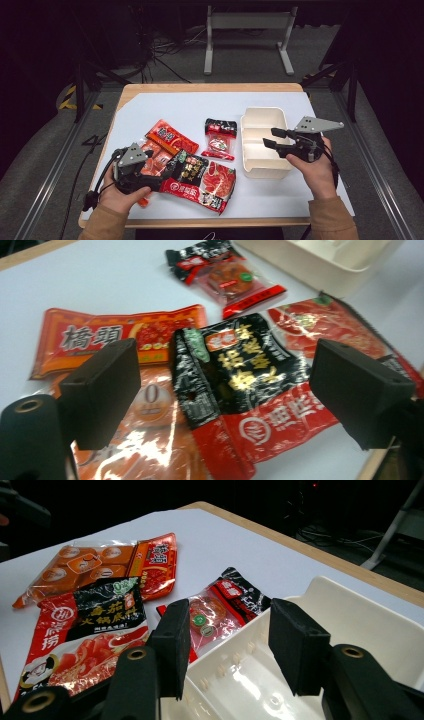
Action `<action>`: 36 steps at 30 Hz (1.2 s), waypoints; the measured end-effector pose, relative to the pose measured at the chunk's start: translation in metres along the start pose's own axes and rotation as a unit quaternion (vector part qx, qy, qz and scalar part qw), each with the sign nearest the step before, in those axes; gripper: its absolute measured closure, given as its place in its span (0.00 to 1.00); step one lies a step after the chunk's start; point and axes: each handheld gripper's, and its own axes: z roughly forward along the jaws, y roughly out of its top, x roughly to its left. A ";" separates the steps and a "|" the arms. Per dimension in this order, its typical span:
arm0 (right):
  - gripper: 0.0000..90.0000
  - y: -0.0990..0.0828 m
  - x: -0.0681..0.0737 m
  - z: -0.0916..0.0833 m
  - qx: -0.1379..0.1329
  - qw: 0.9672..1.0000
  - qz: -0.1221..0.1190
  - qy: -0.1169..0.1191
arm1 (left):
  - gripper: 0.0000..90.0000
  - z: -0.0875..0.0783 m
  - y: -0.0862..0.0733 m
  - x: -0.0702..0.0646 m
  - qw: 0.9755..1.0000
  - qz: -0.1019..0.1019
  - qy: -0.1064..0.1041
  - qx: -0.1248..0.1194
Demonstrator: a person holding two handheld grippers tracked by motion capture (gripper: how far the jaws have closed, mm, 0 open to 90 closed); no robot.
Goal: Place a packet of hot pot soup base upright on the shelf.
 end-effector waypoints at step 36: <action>0.53 -0.004 0.012 0.022 0.033 0.999 -0.008 0.017 | 0.54 0.043 -0.048 0.010 0.989 -0.084 -0.019 0.120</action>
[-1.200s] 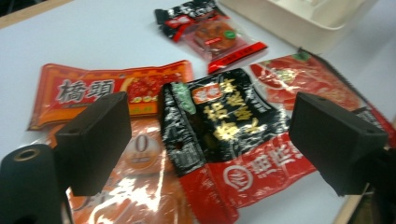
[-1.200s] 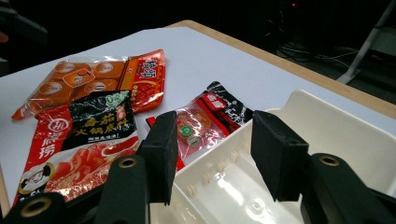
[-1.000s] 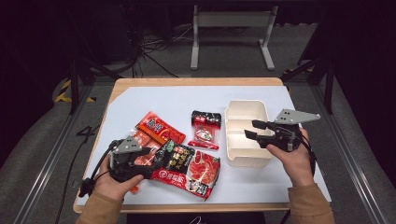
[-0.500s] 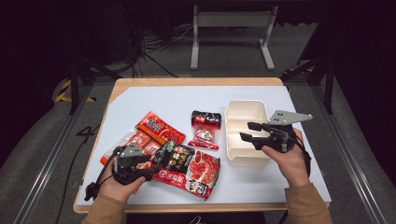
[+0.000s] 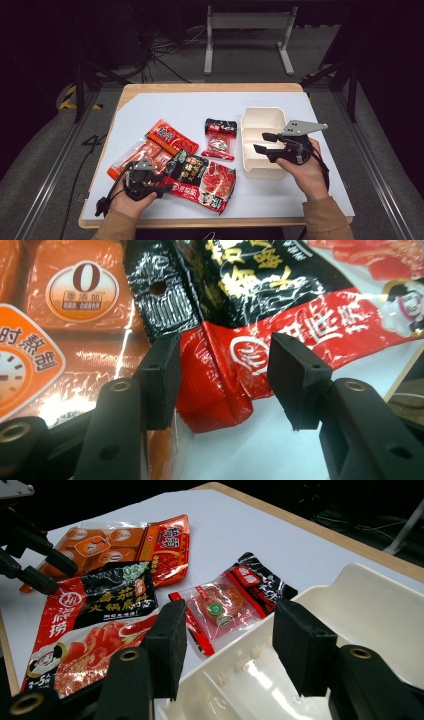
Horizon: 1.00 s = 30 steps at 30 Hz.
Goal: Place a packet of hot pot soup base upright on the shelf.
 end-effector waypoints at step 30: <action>0.50 -0.003 0.010 0.022 0.034 0.999 -0.012 0.006 | 0.92 0.016 0.000 0.001 1.000 -0.016 -0.022 0.000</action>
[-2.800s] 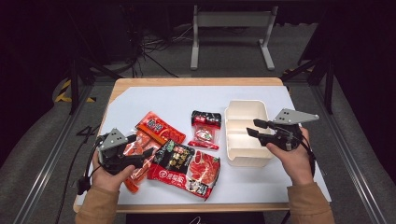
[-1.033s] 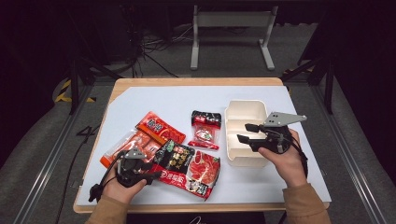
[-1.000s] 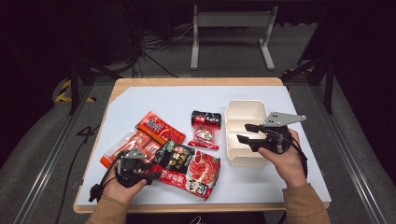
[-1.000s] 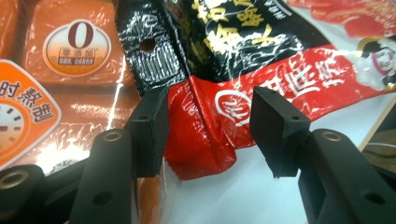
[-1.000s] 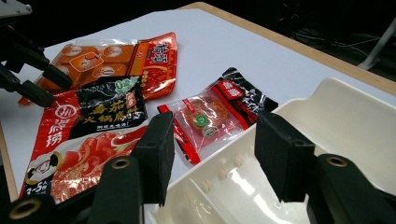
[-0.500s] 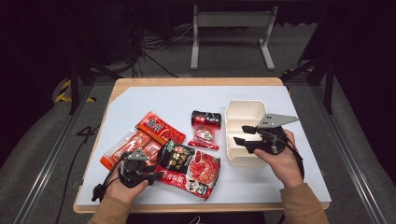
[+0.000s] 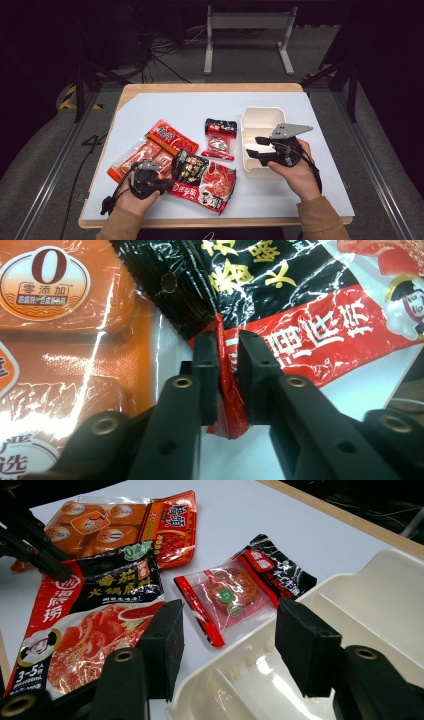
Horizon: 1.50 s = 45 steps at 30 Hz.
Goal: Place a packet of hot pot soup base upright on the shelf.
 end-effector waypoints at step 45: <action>0.49 0.007 0.005 -0.017 -0.028 1.000 -0.010 -0.008 | 0.98 -0.087 0.060 -0.085 0.957 0.200 0.014 -0.209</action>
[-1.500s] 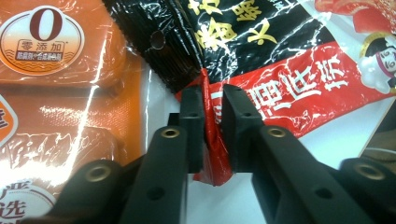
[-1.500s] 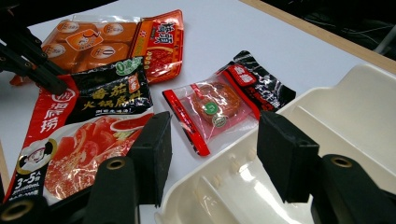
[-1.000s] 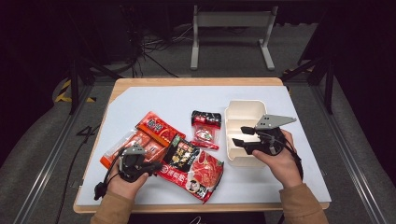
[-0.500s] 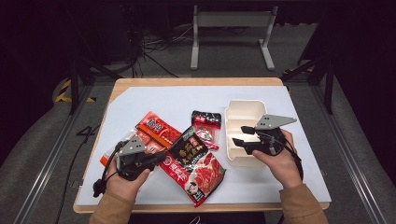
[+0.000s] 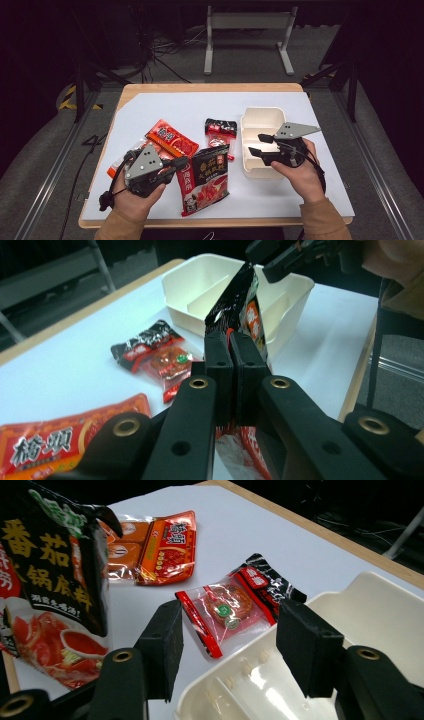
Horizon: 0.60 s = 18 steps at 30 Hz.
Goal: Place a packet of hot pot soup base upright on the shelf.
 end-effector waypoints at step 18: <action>0.46 0.021 0.022 -0.005 -0.054 0.995 -0.017 0.077 | 1.00 -0.006 0.020 0.009 0.999 0.010 -0.017 -0.044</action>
